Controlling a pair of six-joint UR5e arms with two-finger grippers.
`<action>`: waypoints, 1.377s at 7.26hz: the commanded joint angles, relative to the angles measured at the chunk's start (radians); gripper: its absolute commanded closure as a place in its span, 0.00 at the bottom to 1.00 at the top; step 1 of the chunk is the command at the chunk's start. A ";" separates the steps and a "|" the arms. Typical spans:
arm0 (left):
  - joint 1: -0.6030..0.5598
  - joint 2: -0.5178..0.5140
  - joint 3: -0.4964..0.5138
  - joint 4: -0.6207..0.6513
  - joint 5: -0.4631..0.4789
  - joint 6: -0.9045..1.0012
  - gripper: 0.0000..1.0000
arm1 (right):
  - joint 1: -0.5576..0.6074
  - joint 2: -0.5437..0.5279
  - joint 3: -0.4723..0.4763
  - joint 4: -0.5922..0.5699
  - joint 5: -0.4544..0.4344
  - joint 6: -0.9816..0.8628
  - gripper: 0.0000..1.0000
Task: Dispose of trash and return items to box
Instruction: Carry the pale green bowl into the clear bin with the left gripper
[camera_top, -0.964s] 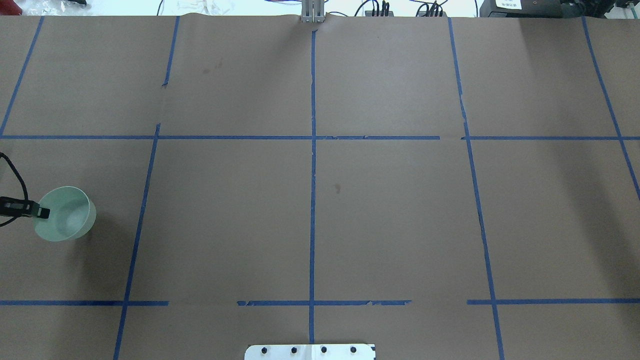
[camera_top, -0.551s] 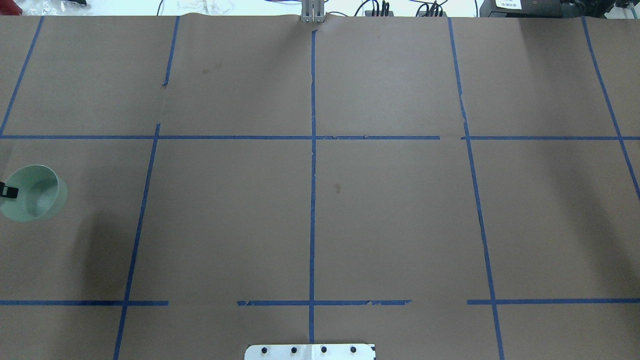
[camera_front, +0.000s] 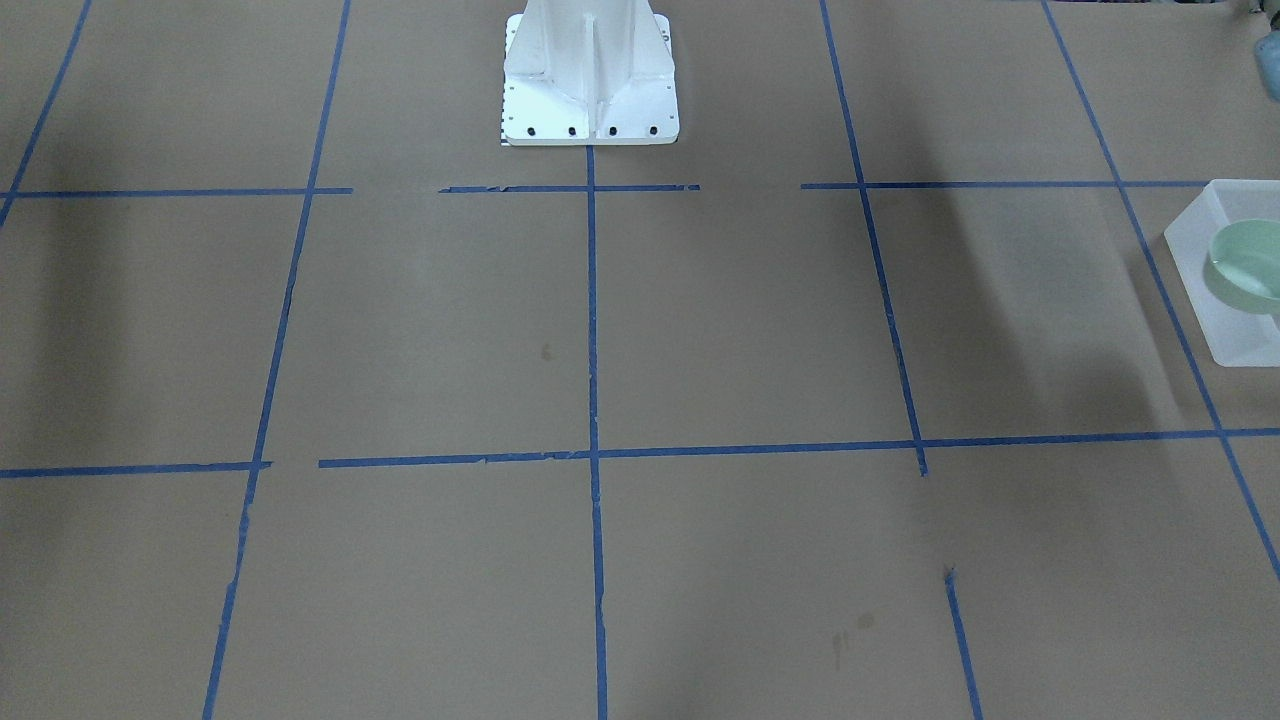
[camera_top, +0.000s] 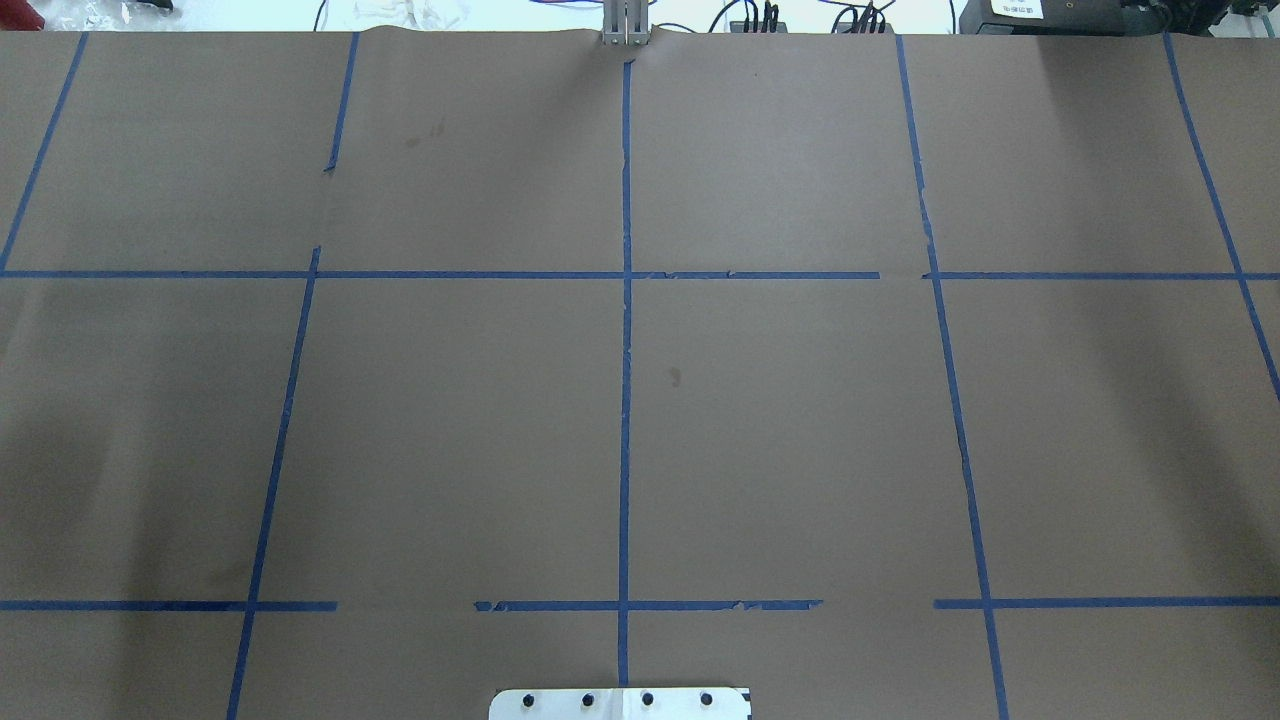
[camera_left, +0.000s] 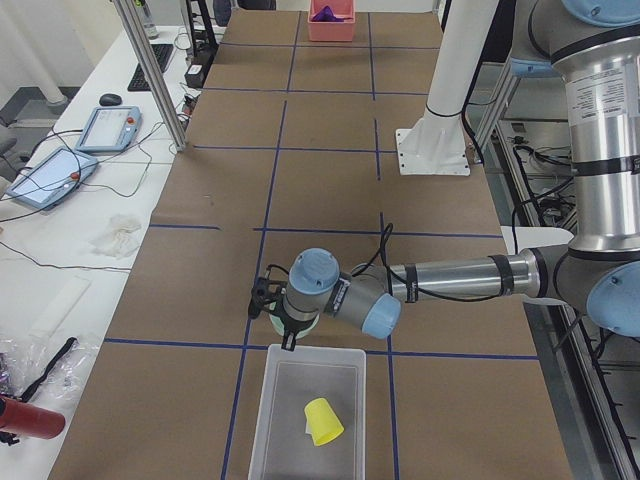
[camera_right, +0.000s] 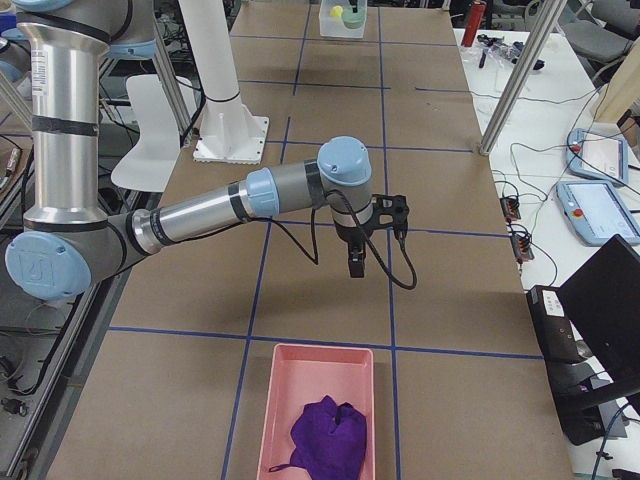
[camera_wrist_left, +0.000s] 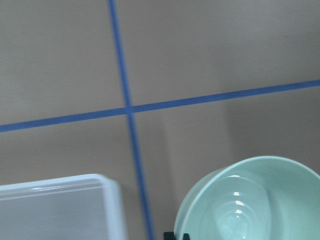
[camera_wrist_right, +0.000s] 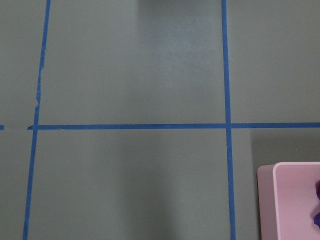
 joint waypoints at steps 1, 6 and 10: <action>-0.161 -0.007 0.164 0.045 0.005 0.152 1.00 | 0.000 0.000 0.003 0.004 0.000 0.009 0.00; -0.262 -0.015 0.255 0.119 0.108 0.144 1.00 | -0.002 -0.002 0.000 -0.001 -0.009 0.009 0.00; -0.265 -0.030 0.260 0.112 0.137 0.146 0.00 | 0.000 -0.035 0.002 -0.002 0.000 0.009 0.00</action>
